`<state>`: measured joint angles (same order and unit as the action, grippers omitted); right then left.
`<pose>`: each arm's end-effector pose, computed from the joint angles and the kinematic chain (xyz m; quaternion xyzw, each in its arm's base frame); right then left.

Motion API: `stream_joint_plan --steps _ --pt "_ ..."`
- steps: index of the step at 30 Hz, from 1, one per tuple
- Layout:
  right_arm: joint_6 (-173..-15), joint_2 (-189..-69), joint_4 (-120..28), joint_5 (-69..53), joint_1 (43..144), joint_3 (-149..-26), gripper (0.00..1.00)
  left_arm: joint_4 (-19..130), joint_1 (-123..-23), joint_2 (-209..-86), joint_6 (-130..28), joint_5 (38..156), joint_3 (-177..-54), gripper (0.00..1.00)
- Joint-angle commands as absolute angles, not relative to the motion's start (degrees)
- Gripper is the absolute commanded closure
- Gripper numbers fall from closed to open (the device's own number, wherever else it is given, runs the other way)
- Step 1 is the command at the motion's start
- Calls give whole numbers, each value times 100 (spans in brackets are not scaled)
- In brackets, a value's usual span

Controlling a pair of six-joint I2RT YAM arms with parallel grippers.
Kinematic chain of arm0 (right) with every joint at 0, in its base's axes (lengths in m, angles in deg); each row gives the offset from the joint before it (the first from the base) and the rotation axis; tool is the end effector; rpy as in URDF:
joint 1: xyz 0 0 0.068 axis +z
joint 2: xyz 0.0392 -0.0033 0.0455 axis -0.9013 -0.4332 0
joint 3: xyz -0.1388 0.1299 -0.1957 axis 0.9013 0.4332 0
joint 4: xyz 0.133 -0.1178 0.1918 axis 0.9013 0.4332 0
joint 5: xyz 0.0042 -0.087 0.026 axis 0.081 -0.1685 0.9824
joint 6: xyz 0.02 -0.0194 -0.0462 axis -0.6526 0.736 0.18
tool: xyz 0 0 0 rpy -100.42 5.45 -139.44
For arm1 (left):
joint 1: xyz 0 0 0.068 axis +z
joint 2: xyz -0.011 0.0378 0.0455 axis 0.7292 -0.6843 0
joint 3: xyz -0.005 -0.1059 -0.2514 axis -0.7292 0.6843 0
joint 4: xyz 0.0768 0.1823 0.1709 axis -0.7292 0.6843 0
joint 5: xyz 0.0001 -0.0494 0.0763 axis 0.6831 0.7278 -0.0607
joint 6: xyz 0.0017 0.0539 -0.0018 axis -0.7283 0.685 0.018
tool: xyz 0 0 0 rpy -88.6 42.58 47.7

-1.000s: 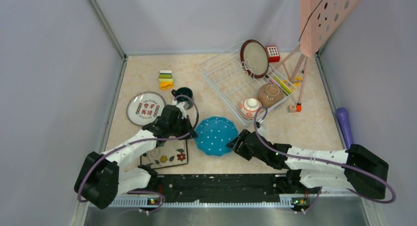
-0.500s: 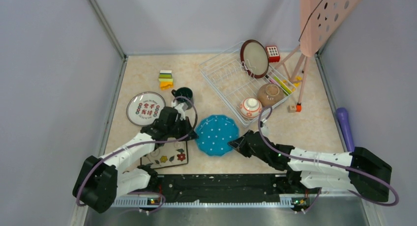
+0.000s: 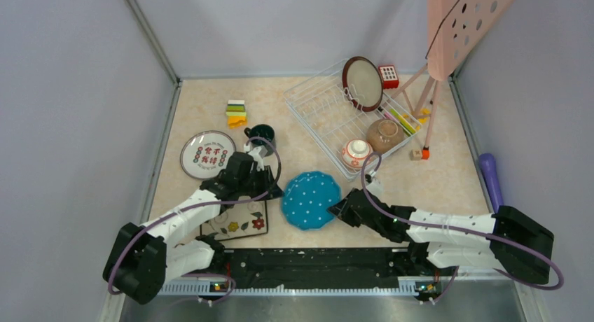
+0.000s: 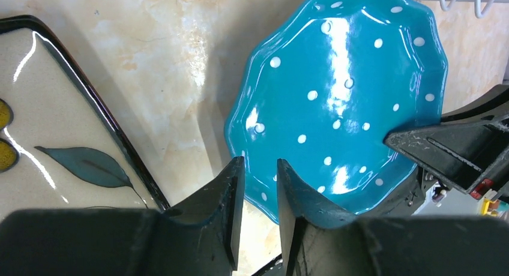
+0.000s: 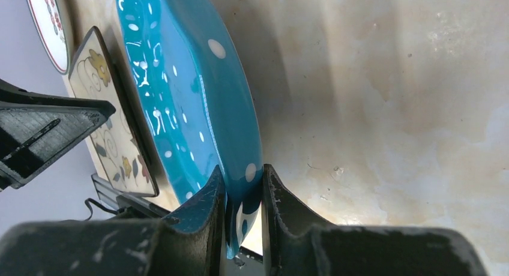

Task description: Load the mixed dishes into the dish rack

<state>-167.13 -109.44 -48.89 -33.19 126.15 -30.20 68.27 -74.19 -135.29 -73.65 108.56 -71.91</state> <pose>0.1014 0.1666 0.1497 0.2025 0.8789 0.3403 0.2658 0.1830 -0.1083 0.1834 0.0078 0.9131 -0.3284 0.2416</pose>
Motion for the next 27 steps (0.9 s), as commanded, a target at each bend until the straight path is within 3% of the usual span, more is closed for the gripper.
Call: stream_joint_plan --steps 1,5,17,27 --pt "-16480 -10774 -4980 -3476 12698 -3282 100 6616 -7427 -13384 -7357 10704 -7328 66" --pt "-16109 -10793 -4915 -3435 12691 -3376 100 6627 -7419 -13250 -7386 10627 -7348 63" --pt "-13351 -11215 -4415 -2685 12696 -5164 100 7249 -7419 -11737 -7529 9475 -7570 54" --pt "-11569 -11300 -3930 -3012 12698 -6543 100 7371 -7424 -10606 -7525 8616 -7468 45"
